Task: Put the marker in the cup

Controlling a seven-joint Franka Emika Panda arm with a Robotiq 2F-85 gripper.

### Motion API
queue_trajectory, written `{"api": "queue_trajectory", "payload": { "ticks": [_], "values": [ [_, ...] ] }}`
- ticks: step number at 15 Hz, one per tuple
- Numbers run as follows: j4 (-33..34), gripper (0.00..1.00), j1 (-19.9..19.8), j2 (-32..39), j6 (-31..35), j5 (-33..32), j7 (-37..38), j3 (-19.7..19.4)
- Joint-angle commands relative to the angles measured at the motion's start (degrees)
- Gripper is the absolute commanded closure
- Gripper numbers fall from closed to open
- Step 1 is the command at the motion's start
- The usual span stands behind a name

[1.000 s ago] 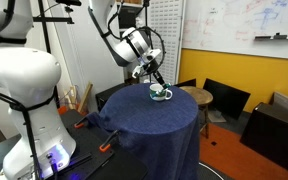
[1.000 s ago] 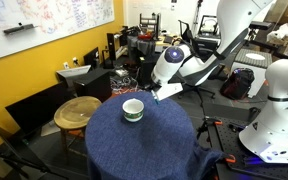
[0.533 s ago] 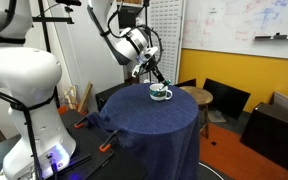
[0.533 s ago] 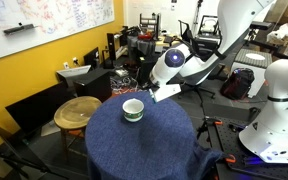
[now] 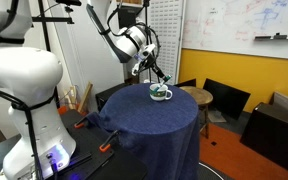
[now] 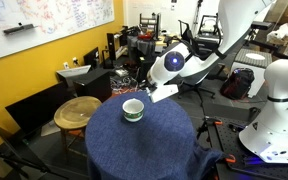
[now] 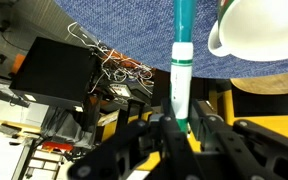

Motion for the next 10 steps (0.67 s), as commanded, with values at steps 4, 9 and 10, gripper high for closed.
{"api": "queue_trajectory", "payload": {
  "ticks": [4, 9, 10],
  "values": [
    [2.5, 0.95, 2.0, 1.4, -2.0, -6.5, 7.0, 0.0],
    [4.3, 0.95, 2.2, 3.4, -1.6, -11.2, 11.8, 0.1],
    [4.6, 0.95, 2.3, 3.8, -1.5, -12.1, 12.7, 0.1]
  ]
}}
